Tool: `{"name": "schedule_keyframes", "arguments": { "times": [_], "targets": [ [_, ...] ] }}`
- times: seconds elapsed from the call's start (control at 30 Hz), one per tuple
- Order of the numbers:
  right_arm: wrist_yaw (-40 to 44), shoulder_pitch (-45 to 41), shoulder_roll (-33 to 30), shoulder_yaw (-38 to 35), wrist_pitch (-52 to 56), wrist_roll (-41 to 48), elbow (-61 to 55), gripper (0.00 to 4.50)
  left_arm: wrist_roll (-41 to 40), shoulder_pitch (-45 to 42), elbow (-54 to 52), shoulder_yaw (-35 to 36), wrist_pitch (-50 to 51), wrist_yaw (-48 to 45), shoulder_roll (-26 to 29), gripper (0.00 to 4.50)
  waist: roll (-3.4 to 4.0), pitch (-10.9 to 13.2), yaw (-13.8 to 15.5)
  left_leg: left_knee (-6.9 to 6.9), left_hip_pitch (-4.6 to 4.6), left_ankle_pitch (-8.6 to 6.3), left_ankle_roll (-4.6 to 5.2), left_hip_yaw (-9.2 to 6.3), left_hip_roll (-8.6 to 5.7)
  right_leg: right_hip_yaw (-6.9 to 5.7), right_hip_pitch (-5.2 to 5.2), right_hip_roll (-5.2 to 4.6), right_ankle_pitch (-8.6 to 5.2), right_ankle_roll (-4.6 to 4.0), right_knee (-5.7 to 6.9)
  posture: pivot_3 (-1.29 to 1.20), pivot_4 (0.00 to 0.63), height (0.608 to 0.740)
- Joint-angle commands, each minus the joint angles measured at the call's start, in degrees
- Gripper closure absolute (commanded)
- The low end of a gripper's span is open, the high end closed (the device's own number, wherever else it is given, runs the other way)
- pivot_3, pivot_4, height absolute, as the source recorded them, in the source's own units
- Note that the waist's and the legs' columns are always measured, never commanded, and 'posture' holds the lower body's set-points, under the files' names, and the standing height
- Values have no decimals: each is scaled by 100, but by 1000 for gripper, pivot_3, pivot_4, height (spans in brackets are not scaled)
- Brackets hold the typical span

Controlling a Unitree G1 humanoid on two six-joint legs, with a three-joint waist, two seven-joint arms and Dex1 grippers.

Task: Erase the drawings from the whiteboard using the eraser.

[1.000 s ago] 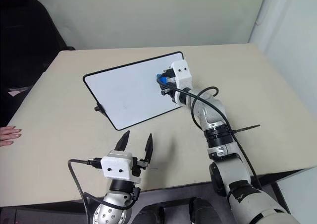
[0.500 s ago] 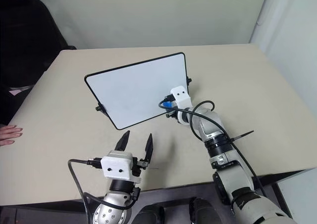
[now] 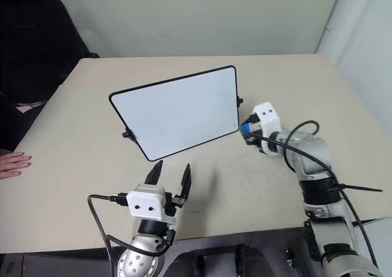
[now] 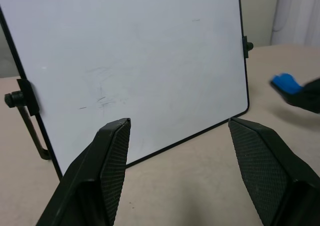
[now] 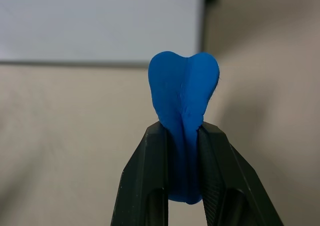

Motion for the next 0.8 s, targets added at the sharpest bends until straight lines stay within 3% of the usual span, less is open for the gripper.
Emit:
{"name": "schedule_keyframes", "arguments": {
  "times": [0.03,0.2,0.53,0.63,0.7,0.8],
  "targets": [
    [-50,33,-363,-11,297,6,-397,4049,-39,-9,-103,-271,-56,-22,-143,1077,0,0,0,0,1,0,0,1,0,0,1,0,-1,4,1,0,150,740],
    [-46,126,-549,137,574,60,-314,4049,-21,0,-62,-330,-73,-13,-151,1077,0,0,-34,1,14,-1,2,3,-4,0,13,2,8,14,3,0,150,740],
    [-82,136,-582,34,-321,-39,-235,580,-41,-11,-39,-342,-93,14,-175,1077,0,0,-26,24,10,2,11,-1,-13,0,24,2,19,22,5,0,150,740],
    [-98,65,-406,-431,-921,112,-178,580,-42,16,-24,-350,-132,37,-176,1077,0,0,-19,27,9,1,13,-3,-13,1,24,2,19,22,5,0,150,740],
    [20,213,-106,-871,-1886,363,-554,580,-31,39,-18,-362,-161,62,-180,1077,1,0,-15,27,8,0,15,-4,-12,1,23,2,19,22,4,0,150,740],
    [306,546,260,-1178,-2451,840,-1040,580,-44,66,-45,-356,-169,64,-176,1077,1,0,-18,26,9,-2,17,-4,-11,1,21,7,18,19,5,0,150,740]
  ]
}}
